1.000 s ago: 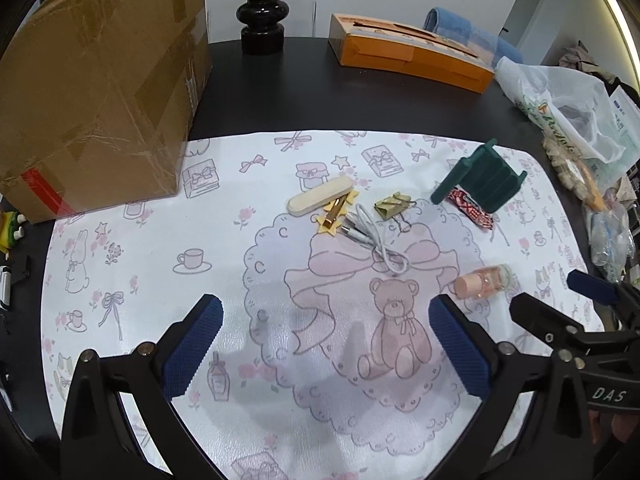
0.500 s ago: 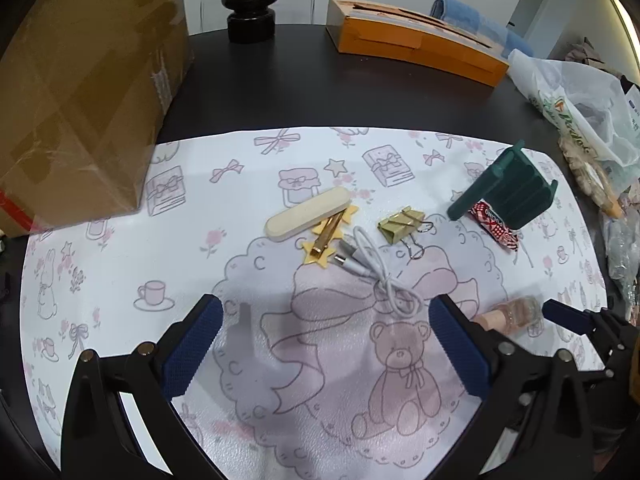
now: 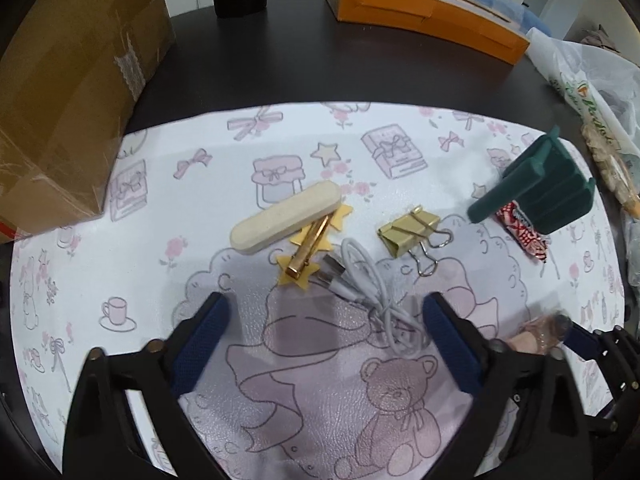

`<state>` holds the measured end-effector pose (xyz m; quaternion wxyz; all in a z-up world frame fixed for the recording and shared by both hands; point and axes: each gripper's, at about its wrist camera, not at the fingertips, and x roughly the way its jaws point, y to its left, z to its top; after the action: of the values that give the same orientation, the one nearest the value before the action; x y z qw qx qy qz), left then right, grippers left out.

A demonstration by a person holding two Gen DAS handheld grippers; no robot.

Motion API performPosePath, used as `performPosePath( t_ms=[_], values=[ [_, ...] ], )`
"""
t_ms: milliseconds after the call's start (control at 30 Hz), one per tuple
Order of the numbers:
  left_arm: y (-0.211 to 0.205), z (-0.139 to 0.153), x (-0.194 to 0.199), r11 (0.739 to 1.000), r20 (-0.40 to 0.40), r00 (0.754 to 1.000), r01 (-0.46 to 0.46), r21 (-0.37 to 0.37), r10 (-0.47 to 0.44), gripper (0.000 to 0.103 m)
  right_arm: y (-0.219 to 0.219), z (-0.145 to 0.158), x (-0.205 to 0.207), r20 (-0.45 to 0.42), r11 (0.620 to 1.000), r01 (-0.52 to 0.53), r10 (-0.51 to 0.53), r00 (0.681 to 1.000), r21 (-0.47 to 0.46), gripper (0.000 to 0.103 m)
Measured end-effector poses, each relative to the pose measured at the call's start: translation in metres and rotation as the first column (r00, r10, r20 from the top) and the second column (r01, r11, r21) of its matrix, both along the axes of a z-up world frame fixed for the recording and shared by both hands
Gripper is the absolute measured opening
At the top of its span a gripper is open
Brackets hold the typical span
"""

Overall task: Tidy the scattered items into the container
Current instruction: 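Grasp the glass bottle with the right tool while the left tool grasps the white cable, then lift and carry the bottle with the right tool toward the box while the left tool carries the cable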

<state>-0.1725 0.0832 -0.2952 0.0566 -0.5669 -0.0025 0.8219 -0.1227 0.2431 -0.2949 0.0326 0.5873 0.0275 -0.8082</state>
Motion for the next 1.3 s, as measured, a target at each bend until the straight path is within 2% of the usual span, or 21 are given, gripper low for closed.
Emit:
performPosePath(
  t_ms=[67, 167, 267, 333, 400, 533, 667, 1000, 1300],
  values=[
    [0.003, -0.001, 0.001, 1.0, -0.006, 1.0, 0.003, -0.029, -0.003, 0.089, 0.0, 0.0, 0.0, 0.002, 1.0, 0.004, -0.004, 1.0, -0.001, 0.064],
    [0.005, -0.001, 0.004, 0.998, -0.016, 1.0, 0.014, -0.055, -0.015, 0.077, 0.0, 0.0, 0.0, 0.007, 1.0, 0.012, -0.012, 1.0, 0.002, 0.064],
    [0.006, 0.003, 0.007, 0.998, -0.017, 0.999, 0.032, -0.056, -0.033, 0.057, 0.001, 0.001, 0.0, 0.011, 1.0, 0.025, -0.025, 1.0, 0.002, 0.064],
    [0.006, 0.006, 0.008, 0.997, -0.014, 0.999, 0.045, -0.056, -0.046, 0.027, 0.001, 0.001, 0.001, 0.015, 0.999, 0.036, -0.036, 0.999, 0.002, 0.064],
    [0.008, 0.007, 0.011, 0.997, -0.008, 0.998, 0.064, -0.051, -0.065, 0.013, 0.001, 0.001, 0.003, 0.009, 0.999, 0.041, -0.041, 0.999, 0.0, 0.064],
    [0.008, 0.007, 0.019, 0.994, 0.003, 0.994, 0.109, -0.016, -0.109, 0.013, 0.002, 0.002, 0.007, -0.011, 0.999, 0.042, -0.042, 0.999, 0.002, 0.064],
    [0.005, 0.008, 0.026, 0.994, 0.016, 0.994, 0.109, 0.021, -0.109, 0.012, 0.003, 0.002, 0.008, -0.011, 0.999, 0.04, -0.04, 0.999, 0.002, 0.064],
    [-0.004, 0.029, 0.048, 0.992, -0.035, 0.991, 0.127, 0.025, -0.126, 0.012, 0.007, 0.011, 0.019, -0.002, 0.998, 0.039, -0.039, 0.999, -0.052, 0.064],
    [-0.013, 0.061, 0.06, 0.992, -0.094, 0.989, 0.118, 0.045, -0.114, 0.012, -0.001, 0.057, 0.038, -0.07, 0.998, 0.013, -0.018, 0.997, -0.066, 0.064]
  ],
)
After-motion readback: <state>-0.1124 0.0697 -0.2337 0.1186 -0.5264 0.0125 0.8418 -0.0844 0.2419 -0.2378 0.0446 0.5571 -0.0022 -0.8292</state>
